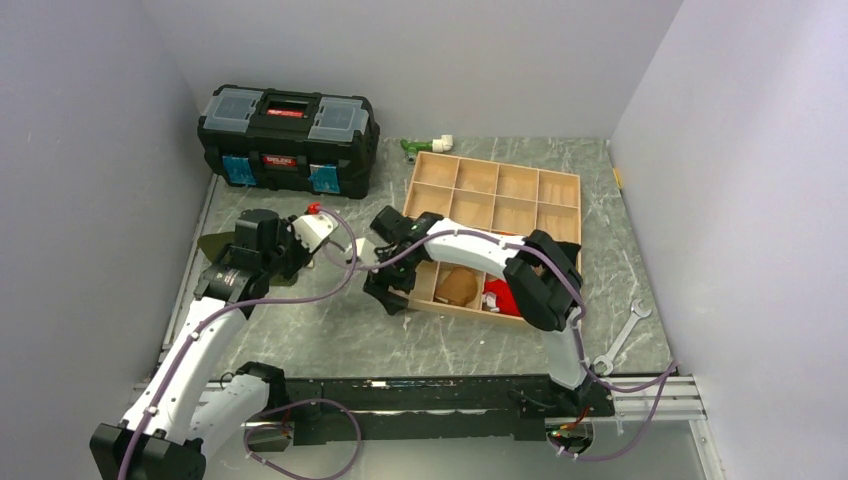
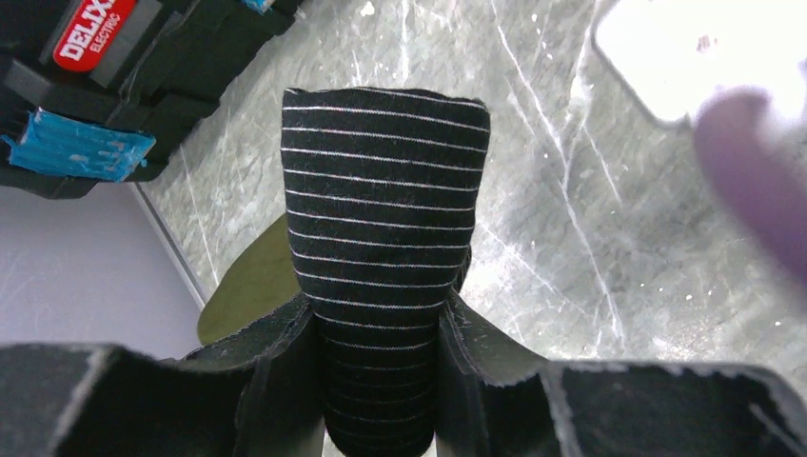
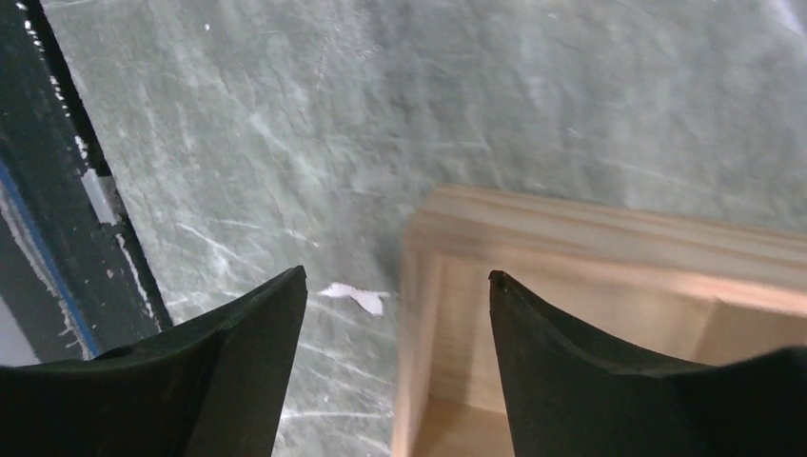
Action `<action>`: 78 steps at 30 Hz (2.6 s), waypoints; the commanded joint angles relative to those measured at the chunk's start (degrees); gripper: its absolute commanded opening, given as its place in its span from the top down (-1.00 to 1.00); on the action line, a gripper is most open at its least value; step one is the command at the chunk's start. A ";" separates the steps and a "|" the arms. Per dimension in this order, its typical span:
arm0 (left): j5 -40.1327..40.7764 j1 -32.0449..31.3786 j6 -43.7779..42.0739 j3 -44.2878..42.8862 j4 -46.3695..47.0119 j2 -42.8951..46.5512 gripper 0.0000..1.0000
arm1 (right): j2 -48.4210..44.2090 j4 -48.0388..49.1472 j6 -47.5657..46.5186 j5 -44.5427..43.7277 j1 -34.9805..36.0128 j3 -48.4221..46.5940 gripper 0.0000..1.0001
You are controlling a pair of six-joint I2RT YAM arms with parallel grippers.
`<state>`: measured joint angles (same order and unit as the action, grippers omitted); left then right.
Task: Roll the underwear
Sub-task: Move the storage box to the center of the board, then place the underwear in the storage box.
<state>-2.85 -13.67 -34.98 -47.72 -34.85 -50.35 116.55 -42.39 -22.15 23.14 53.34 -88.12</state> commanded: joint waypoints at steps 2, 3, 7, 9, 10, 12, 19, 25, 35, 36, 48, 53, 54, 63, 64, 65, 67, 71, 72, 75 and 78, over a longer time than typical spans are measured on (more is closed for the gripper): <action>-3.34 -0.87 3.58 -1.27 7.37 1.62 1.00 | -7.55 -2.25 -1.37 10.33 -8.87 -0.09 -0.53; -3.15 -1.60 3.87 -1.38 8.07 1.39 1.00 | -8.52 -2.86 -1.90 12.71 -10.83 0.27 -0.55; 0.72 -8.69 4.35 -1.92 11.03 -1.16 1.00 | -12.88 -5.20 -5.12 18.14 -19.12 1.62 -0.59; 2.61 -13.25 4.18 -2.10 12.70 -3.23 1.00 | -15.38 -5.75 -6.24 19.19 -22.06 2.79 -0.59; 4.83 -15.42 4.06 -2.23 13.70 -4.43 1.00 | -16.78 -5.55 -6.24 19.67 -23.53 3.67 -0.59; 6.90 -19.17 3.67 -2.68 15.75 -7.30 1.00 | -19.70 -4.85 -6.32 19.47 -26.09 5.68 -0.60; 13.79 -29.87 -0.20 -4.44 23.75 -17.14 1.00 | -29.48 -2.08 -7.06 17.95 -36.80 15.31 -0.61; 21.51 -37.73 -5.15 -4.65 30.72 -24.26 1.00 | -35.45 0.15 -6.93 20.40 -45.14 21.60 -0.62; 34.16 -46.08 -12.76 -0.83 43.62 -35.65 1.00 | -36.45 0.49 -7.25 24.64 -52.03 23.37 -0.62; 35.20 -46.51 -13.09 -0.53 44.31 -36.37 1.00 | -36.22 0.27 -7.47 24.82 -52.24 23.34 -0.62; 37.39 -48.06 -10.25 2.07 41.48 -40.00 1.00 | -35.13 -0.76 -7.85 26.06 -53.03 23.29 -0.63; 36.98 -48.45 -10.29 2.80 42.77 -41.42 1.00 | -34.91 -1.11 -7.91 26.43 -53.08 23.35 -0.63; 36.78 -48.47 -10.14 2.70 42.69 -41.46 1.00 | -34.91 -1.11 -7.91 26.43 -53.12 23.34 -0.63; 32.77 -48.44 -10.40 3.67 42.62 -41.86 1.00 | -34.97 -1.38 -8.18 26.69 -53.08 23.60 -0.63; 32.19 -48.42 -10.47 3.69 42.49 -41.78 1.00 | -34.92 -1.31 -8.17 26.70 -53.08 23.56 -0.63; 31.68 -48.41 -10.37 3.54 42.20 -41.85 1.00 | -34.90 -1.34 -8.14 26.70 -53.03 23.53 -0.63; 30.12 -48.38 -9.76 2.33 40.32 -42.16 1.00 | -34.79 -1.42 -8.24 26.70 -53.10 23.60 -0.63; 29.00 -48.26 -8.05 -0.02 37.25 -43.96 1.00 | -34.49 -1.88 -8.61 26.79 -53.08 23.44 -0.63; 28.77 -48.17 -7.31 -0.75 36.21 -44.44 1.00 | -34.49 -1.90 -8.61 26.79 -53.08 23.47 -0.63; 27.75 -47.58 -4.59 -2.31 32.91 -45.42 1.00 | -34.55 -1.92 -8.79 26.70 -53.08 23.58 -0.63; 26.14 -46.55 -1.22 -4.74 28.93 -46.86 1.00 | -34.49 -1.99 -8.86 26.70 -53.08 23.59 -0.63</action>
<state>26.83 -61.12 -41.71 -48.49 -0.91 -95.48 82.08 -44.12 -29.61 48.07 0.54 -64.42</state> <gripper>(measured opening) 0.396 0.815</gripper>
